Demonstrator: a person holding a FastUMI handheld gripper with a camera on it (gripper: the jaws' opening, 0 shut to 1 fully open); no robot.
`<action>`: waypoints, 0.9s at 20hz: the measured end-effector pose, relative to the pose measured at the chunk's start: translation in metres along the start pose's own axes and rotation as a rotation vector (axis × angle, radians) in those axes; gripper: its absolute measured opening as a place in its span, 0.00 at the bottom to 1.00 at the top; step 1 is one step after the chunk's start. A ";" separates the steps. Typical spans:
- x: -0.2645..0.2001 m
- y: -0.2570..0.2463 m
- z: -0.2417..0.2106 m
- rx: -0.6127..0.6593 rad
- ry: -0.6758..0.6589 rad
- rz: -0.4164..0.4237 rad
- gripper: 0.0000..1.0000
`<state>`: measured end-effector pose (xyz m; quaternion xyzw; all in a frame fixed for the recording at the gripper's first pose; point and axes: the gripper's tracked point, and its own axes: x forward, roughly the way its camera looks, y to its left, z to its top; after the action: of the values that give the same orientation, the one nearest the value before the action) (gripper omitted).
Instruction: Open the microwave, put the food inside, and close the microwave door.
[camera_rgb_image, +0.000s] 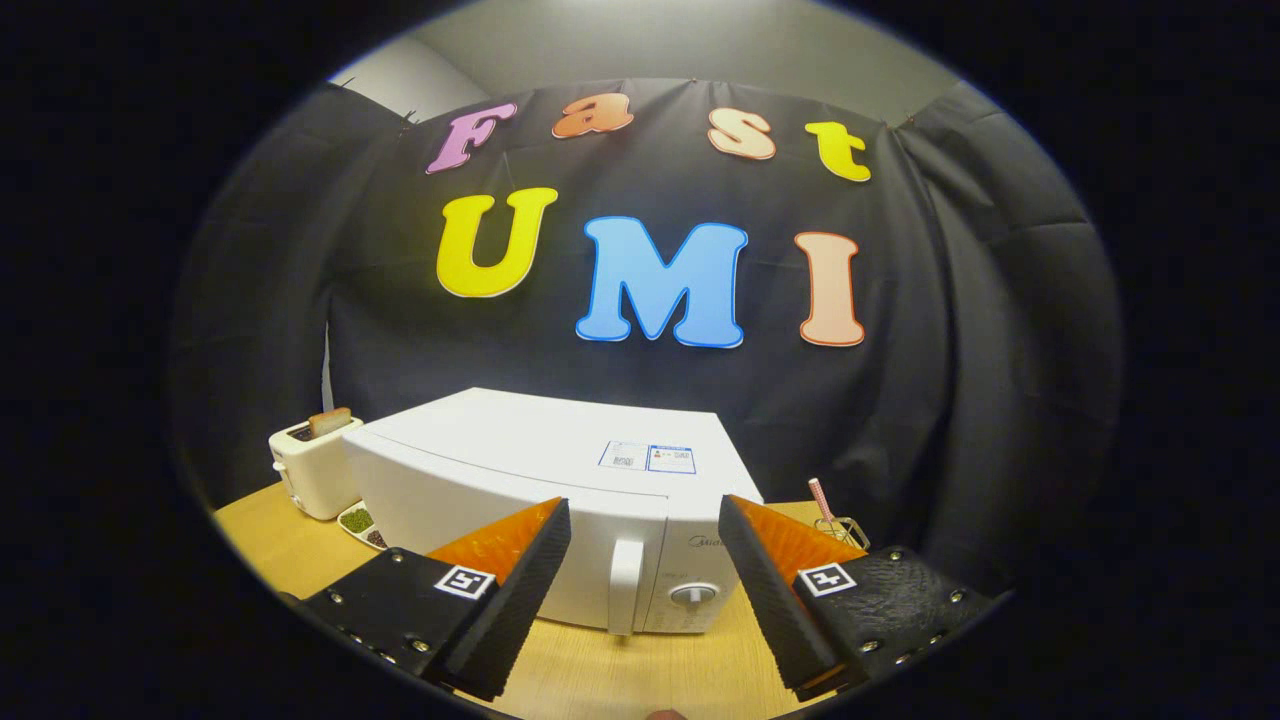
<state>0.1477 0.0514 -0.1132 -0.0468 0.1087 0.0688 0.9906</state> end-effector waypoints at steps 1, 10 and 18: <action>0.005 0.001 -0.006 0.000 0.010 -0.001 0.95; 0.039 0.011 -0.063 0.006 0.068 -0.018 0.95; 0.055 0.016 -0.108 0.023 0.147 -0.021 0.95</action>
<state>0.1759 0.0629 -0.2318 -0.0415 0.1817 0.0537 0.9810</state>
